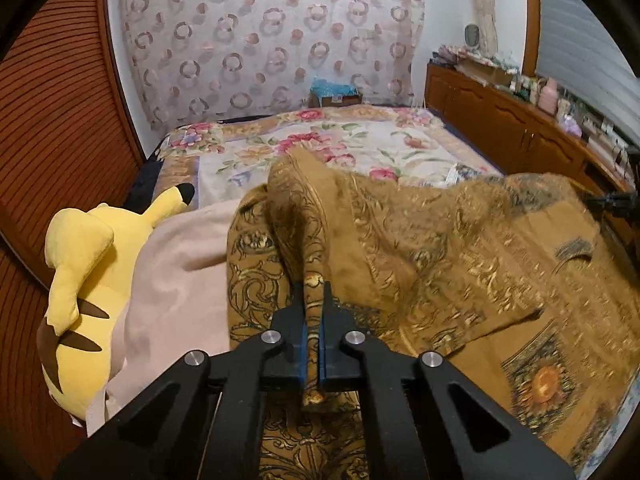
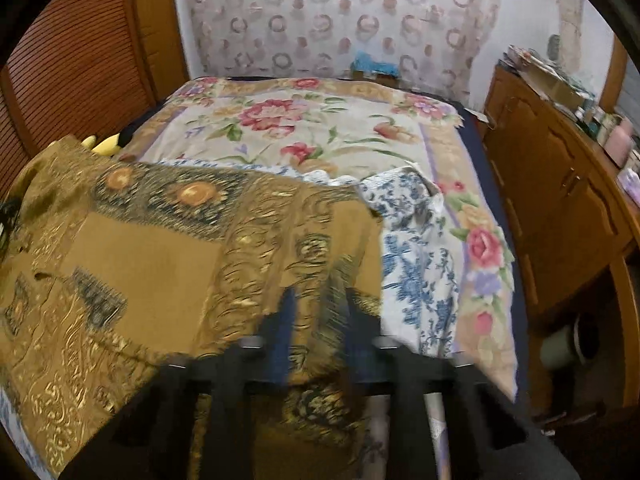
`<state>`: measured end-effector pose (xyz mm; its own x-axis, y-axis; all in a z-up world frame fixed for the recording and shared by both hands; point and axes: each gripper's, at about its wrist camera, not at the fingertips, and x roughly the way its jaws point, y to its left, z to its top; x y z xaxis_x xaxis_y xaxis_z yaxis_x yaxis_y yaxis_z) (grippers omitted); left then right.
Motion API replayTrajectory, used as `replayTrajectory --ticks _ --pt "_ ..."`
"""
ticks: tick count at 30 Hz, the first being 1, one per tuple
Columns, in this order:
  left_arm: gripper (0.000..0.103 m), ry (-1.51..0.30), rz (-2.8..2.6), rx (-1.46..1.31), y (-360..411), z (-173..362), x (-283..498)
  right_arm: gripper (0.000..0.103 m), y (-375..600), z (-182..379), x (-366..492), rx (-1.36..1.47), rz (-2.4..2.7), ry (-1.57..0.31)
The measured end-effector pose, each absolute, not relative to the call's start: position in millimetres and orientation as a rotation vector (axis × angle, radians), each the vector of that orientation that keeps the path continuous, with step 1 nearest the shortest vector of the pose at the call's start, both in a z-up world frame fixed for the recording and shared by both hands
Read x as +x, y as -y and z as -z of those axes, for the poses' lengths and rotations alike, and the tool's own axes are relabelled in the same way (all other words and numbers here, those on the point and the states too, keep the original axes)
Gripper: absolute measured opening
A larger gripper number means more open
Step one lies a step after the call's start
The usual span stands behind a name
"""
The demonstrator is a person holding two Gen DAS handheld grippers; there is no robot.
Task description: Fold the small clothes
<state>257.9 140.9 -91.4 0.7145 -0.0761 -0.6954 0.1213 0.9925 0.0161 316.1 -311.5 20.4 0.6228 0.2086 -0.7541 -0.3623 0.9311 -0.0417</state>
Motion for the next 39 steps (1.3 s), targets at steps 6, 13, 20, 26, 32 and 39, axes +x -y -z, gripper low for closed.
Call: replayTrajectory --ticks 6,13,20,26,32,39 --pt "0.003 -0.688 0.125 -0.018 -148 53 246 0.003 322 -65 297 -0.117 -0.354 -0.673" --pt "0.003 -0.621 0.147 -0.073 -158 16 210 0.003 339 -125 255 -0.091 -0.364 -0.525" --pt "0.003 -0.628 0.16 -0.102 -169 19 145 0.003 366 -131 185 -0.125 -0.381 -0.513" --pt "0.003 -0.664 0.164 -0.126 -166 49 89 0.003 386 -108 111 -0.13 -0.382 -0.538" --pt "0.003 -0.719 0.175 -0.12 -156 82 76 0.003 396 -65 81 -0.13 -0.373 -0.665" --pt "0.003 -0.704 0.196 -0.104 -139 69 87 0.009 392 -53 95 -0.153 -0.329 -0.702"
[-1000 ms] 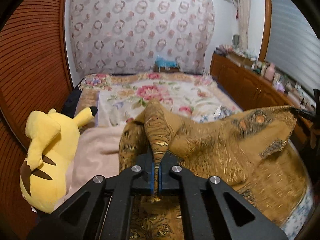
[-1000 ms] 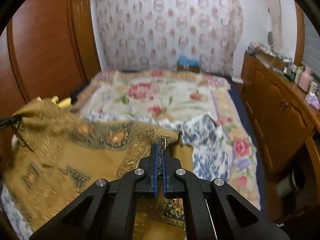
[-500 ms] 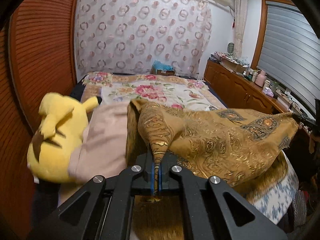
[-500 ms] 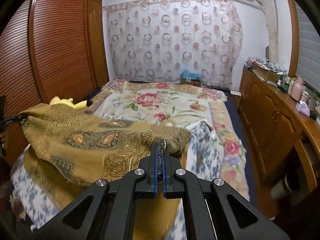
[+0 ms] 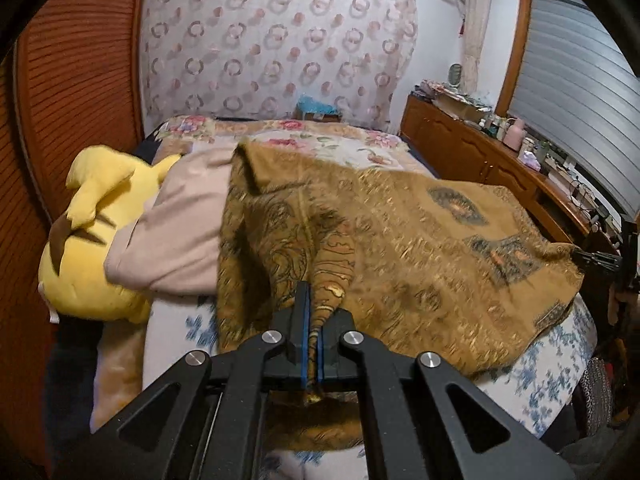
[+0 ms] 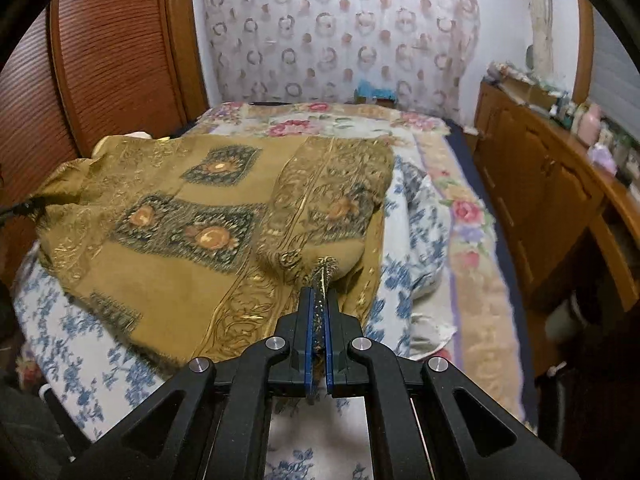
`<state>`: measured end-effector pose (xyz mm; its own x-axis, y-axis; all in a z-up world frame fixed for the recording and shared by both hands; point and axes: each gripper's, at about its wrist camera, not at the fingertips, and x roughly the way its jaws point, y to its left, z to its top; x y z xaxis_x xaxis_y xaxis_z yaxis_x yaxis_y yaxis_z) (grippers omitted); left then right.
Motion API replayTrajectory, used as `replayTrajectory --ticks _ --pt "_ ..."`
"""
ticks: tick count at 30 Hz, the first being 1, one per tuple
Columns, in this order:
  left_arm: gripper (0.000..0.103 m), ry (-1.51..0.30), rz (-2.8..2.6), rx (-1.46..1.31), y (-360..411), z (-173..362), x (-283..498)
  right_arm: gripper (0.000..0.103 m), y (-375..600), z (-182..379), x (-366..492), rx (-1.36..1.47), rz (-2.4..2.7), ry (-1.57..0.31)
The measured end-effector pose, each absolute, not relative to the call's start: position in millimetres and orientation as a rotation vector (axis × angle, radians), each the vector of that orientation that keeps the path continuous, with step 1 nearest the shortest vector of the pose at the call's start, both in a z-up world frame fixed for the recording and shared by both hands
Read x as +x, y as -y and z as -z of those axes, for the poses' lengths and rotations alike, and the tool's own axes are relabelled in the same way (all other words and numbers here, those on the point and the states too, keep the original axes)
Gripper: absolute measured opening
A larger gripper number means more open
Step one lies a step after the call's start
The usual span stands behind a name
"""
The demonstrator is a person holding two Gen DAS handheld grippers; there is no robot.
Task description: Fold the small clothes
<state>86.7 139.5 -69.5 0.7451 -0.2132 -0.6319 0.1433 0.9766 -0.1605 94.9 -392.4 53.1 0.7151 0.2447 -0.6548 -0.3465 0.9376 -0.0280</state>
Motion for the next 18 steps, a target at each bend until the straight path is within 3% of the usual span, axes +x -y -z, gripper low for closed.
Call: replayTrajectory --ticks 1,5,13,18 --pt "0.003 -0.696 0.204 -0.098 -135 65 90 0.012 388 -56 95 -0.164 -0.312 -0.697" --pt "0.003 -0.667 0.246 -0.085 -111 44 109 0.047 368 -70 96 -0.19 -0.277 -0.658" --pt "0.003 -0.614 0.381 -0.183 -79 10 131 0.05 313 -51 117 -0.216 -0.335 -0.633" --pt "0.003 -0.647 0.328 -0.194 -98 26 112 0.05 300 -33 129 -0.232 -0.369 -0.662"
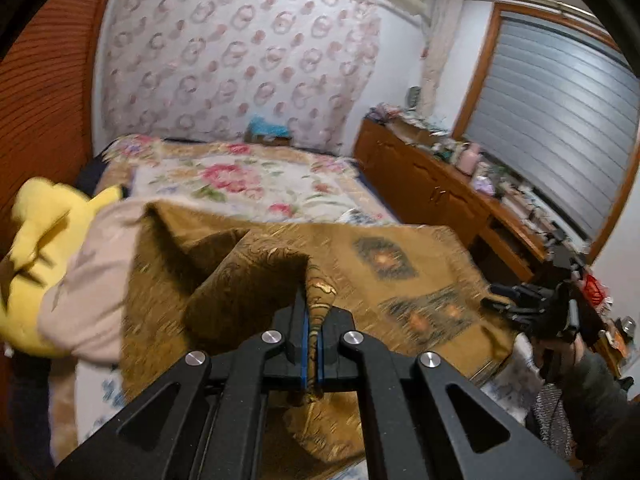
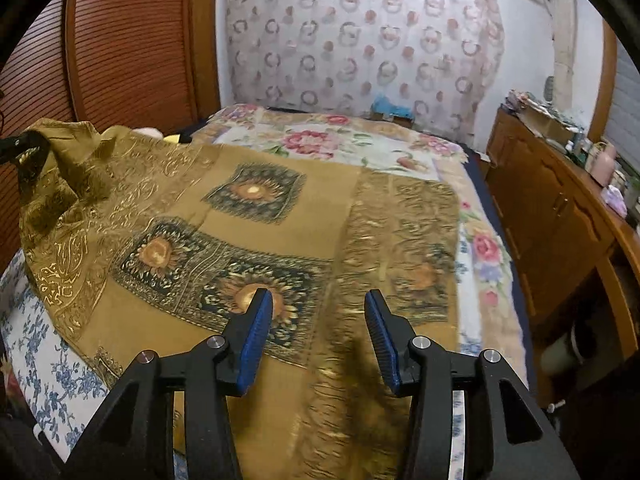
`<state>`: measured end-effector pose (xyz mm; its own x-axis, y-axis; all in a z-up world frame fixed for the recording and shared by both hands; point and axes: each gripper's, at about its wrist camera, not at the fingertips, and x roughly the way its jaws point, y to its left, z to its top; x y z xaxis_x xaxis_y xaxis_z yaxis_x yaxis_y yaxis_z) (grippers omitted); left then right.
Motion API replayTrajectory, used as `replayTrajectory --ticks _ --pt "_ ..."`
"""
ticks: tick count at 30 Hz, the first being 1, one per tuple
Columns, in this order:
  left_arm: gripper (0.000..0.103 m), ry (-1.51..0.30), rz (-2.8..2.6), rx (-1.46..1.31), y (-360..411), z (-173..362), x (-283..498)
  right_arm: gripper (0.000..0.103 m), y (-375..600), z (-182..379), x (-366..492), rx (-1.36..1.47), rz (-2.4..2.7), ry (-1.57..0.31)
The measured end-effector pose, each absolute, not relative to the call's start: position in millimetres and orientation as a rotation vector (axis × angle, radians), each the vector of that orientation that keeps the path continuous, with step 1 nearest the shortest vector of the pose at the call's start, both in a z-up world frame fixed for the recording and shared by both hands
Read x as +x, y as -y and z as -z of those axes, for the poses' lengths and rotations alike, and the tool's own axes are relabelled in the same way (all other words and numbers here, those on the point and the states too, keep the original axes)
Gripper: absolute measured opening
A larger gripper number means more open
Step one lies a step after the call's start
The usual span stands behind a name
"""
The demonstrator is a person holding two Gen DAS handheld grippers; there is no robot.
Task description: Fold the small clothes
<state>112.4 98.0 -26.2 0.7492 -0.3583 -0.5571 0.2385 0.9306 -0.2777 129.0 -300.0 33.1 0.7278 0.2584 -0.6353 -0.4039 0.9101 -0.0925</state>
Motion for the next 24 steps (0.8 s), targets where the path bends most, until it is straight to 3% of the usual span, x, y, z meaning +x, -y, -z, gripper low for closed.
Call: replayTrajectory --ticks 8,19,21,24 --pt "0.003 -0.743 0.162 -0.274 -157 81 80 0.05 305 -32 134 -0.23 -0.381 -0.684" --pt "0.003 -0.804 0.095 -0.208 -158 116 65 0.05 302 -22 136 -0.241 -0.379 -0.73" --pt "0.005 -0.803 0.091 -0.197 -161 115 61 0.05 300 -16 138 -0.245 -0.379 -0.746" --pt "0.017 -0.781 0.093 -0.168 -160 111 56 0.05 300 -10 139 -0.251 -0.38 -0.76"
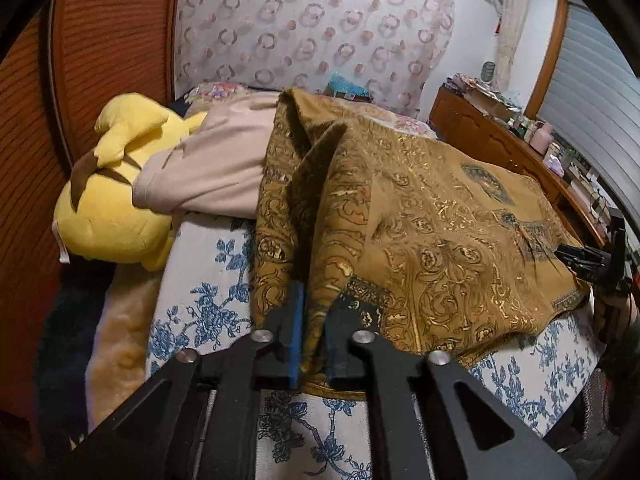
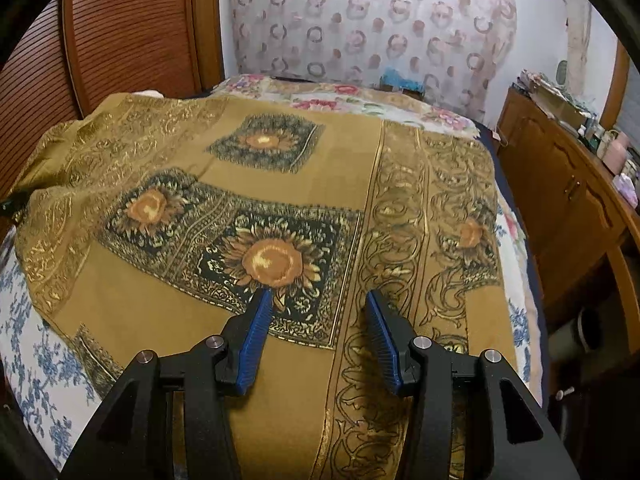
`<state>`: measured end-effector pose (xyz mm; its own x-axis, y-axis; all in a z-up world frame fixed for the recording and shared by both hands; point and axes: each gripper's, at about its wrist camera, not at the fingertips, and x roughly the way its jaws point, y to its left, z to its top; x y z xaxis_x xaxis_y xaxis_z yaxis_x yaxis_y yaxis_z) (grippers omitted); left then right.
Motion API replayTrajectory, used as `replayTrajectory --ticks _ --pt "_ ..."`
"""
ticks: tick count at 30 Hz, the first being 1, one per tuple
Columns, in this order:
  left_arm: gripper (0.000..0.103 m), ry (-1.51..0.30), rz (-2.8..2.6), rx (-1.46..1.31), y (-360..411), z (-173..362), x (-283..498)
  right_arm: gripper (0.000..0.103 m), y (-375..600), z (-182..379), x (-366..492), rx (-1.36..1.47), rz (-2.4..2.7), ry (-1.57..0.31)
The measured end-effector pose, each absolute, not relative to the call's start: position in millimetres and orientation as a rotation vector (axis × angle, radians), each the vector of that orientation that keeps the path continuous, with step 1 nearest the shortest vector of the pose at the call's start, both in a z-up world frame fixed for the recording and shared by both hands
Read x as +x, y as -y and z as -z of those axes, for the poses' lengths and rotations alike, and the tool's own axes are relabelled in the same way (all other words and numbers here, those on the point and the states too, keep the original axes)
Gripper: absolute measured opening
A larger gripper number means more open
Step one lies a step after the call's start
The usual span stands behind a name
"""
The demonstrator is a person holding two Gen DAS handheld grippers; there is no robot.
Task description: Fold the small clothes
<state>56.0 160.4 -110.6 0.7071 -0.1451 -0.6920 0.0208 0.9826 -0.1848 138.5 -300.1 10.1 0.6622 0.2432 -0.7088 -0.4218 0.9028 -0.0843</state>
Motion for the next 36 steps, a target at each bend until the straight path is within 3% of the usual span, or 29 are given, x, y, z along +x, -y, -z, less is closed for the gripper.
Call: replayTrajectory --ticks 8,10,36 --pt "0.057 -0.726 0.091 -0.12 -155 91 56 0.054 301 -9 140 -0.236 -0.387 -0.77" --pt "0.061 -0.723 0.096 -0.115 -152 89 63 0.055 302 -9 141 -0.234 -0.389 -0.771" --pt "0.062 -0.854 0.003 -0.135 -173 139 101 0.061 301 -7 143 -0.23 -0.397 -0.771"
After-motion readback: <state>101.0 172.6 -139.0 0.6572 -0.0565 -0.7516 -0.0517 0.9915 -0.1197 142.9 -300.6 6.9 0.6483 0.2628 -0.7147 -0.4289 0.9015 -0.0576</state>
